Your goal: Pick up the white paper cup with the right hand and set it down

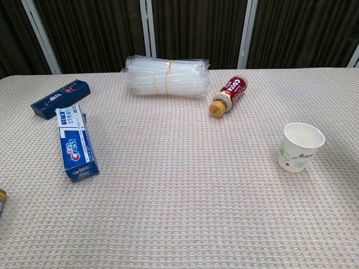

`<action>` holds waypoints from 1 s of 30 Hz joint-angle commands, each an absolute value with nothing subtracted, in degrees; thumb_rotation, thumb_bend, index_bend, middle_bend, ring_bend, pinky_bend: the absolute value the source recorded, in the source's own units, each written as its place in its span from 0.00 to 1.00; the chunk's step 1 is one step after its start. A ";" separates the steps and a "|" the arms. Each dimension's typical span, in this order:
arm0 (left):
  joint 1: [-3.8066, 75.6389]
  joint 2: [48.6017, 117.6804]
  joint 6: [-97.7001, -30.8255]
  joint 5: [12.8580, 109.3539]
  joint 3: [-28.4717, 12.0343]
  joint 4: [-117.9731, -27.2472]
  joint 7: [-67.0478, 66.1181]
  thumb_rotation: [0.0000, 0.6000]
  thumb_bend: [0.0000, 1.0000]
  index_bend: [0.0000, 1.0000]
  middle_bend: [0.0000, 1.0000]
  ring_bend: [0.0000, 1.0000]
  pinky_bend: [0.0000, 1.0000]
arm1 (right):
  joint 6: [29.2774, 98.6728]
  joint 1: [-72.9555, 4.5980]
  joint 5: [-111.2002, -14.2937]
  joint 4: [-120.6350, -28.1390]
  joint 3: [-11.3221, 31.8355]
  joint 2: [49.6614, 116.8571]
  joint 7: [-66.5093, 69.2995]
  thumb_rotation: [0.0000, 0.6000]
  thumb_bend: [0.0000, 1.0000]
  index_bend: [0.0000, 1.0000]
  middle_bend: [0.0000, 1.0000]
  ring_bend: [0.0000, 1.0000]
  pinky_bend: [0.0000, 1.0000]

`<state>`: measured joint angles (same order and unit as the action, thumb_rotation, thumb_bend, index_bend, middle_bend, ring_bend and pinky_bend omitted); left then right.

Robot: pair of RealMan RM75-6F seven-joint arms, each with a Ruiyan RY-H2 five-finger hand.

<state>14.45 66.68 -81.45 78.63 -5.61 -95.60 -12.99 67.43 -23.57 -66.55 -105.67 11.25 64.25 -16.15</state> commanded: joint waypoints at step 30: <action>14.35 66.67 -80.83 78.69 -6.07 -95.81 -14.44 1.00 0.01 0.00 0.00 0.00 0.00 | 59.41 -33.17 -51.18 -102.28 8.57 74.85 -30.34 1.00 0.10 0.22 0.00 0.00 0.00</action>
<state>14.35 66.68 -80.83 78.69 -6.07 -95.81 -14.44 59.50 -32.78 -51.73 -102.75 8.66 74.39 -29.90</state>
